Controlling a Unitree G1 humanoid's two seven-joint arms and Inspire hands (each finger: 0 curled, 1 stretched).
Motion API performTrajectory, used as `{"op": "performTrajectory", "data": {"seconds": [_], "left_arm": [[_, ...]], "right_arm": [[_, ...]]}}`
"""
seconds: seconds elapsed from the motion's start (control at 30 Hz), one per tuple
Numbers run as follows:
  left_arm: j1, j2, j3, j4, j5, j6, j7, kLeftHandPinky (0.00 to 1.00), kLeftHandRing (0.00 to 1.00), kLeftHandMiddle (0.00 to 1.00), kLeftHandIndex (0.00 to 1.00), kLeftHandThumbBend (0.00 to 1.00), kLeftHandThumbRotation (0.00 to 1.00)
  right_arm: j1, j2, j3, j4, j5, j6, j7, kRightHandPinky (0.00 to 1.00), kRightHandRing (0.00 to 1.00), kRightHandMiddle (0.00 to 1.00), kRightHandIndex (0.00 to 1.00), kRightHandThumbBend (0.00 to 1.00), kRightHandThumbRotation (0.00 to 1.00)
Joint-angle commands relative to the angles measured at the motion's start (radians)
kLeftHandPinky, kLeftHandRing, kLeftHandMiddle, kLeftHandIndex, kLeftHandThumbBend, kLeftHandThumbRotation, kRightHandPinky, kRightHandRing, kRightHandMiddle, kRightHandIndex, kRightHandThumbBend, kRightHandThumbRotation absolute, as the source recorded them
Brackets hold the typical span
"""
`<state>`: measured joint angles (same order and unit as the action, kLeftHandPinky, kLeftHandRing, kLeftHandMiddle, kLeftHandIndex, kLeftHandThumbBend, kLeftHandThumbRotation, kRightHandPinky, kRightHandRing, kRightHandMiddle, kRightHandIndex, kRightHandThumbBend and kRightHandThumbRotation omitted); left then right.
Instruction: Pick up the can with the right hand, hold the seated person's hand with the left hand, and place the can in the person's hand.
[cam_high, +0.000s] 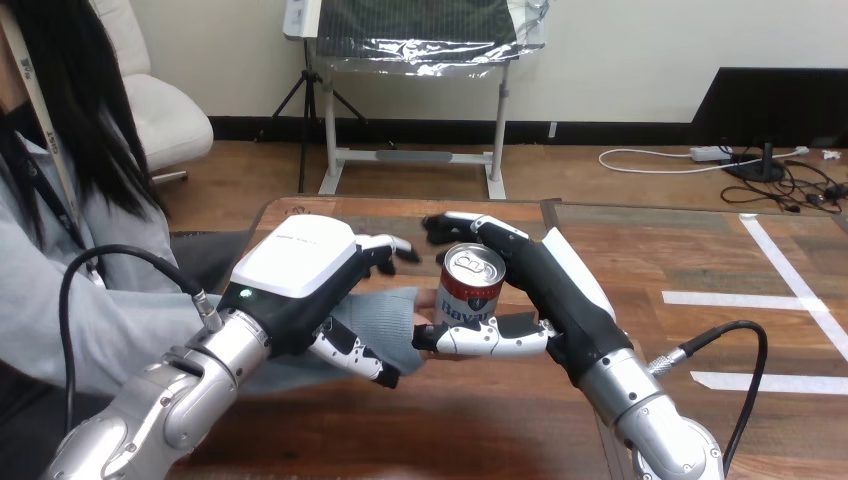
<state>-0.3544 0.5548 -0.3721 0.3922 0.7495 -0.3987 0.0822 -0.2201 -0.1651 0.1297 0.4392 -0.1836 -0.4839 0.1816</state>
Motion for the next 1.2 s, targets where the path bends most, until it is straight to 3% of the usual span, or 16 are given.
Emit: {"op": "performTrajectory", "data": {"seconds": [0.0,0.37,0.57,0.97,1.17], "left_arm": [[-0.032,-0.012,0.039,-0.032,-0.015,0.009,0.035,0.80,0.84,0.86,0.91,1.00,0.40],[0.000,-0.013,0.041,-0.020,-0.025,-0.013,0.077,0.86,0.92,0.94,0.98,1.00,0.51],[0.019,-0.023,0.050,0.008,-0.054,-0.057,0.121,0.88,0.94,0.97,1.00,1.00,0.54],[0.053,-0.041,0.061,0.065,-0.070,-0.147,0.250,0.91,0.98,1.00,1.00,1.00,0.60],[0.065,-0.049,0.064,0.102,-0.065,-0.206,0.336,0.94,1.00,1.00,1.00,1.00,0.64]], "right_arm": [[-0.062,-0.012,-0.004,0.007,0.013,-0.007,0.013,0.93,0.94,0.95,0.99,1.00,0.48],[-0.066,-0.022,-0.022,0.046,0.038,-0.043,0.030,0.97,0.97,0.98,1.00,1.00,0.58],[-0.072,-0.030,-0.028,0.075,0.044,-0.071,0.033,0.98,0.98,0.99,1.00,1.00,0.63],[-0.087,-0.040,-0.040,0.159,0.067,-0.162,0.034,1.00,0.99,1.00,1.00,1.00,0.69],[-0.093,-0.039,-0.048,0.200,0.111,-0.203,0.060,1.00,0.99,1.00,1.00,1.00,0.70]]}}
